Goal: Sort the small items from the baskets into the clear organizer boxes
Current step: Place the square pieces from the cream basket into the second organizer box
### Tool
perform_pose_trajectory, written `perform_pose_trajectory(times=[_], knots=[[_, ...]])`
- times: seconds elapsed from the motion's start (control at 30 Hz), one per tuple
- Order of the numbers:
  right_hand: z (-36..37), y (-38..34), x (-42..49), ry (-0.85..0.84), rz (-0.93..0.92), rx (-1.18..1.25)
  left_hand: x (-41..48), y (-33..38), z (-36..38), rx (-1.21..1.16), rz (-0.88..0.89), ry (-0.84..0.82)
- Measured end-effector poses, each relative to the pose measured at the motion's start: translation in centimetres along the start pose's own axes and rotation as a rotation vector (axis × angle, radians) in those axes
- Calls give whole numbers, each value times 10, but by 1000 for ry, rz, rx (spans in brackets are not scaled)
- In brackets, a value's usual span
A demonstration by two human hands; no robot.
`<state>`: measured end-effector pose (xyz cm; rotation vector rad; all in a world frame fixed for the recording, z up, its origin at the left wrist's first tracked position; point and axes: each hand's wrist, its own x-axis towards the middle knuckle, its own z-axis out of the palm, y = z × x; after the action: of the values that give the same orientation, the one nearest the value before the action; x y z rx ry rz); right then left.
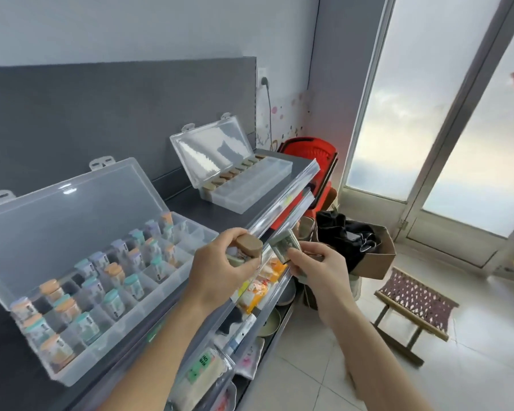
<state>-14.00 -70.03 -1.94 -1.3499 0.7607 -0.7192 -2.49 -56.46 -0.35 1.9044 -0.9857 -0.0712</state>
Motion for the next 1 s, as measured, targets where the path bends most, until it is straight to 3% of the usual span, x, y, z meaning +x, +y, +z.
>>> perform_pose_trajectory(times=[0.2, 0.5, 0.83, 1.0], knots=[[-14, -6, 96, 48, -21, -23, 92, -20, 43, -63, -6, -7], [4, -17, 222, -29, -13, -85, 204, -53, 61, -62, -76, 64], [35, -15, 327, -242, -13, -109, 259, -80, 64, 35, -227, 216], [51, -13, 383, -419, 23, -102, 286, -89, 64, 206, -304, 352]])
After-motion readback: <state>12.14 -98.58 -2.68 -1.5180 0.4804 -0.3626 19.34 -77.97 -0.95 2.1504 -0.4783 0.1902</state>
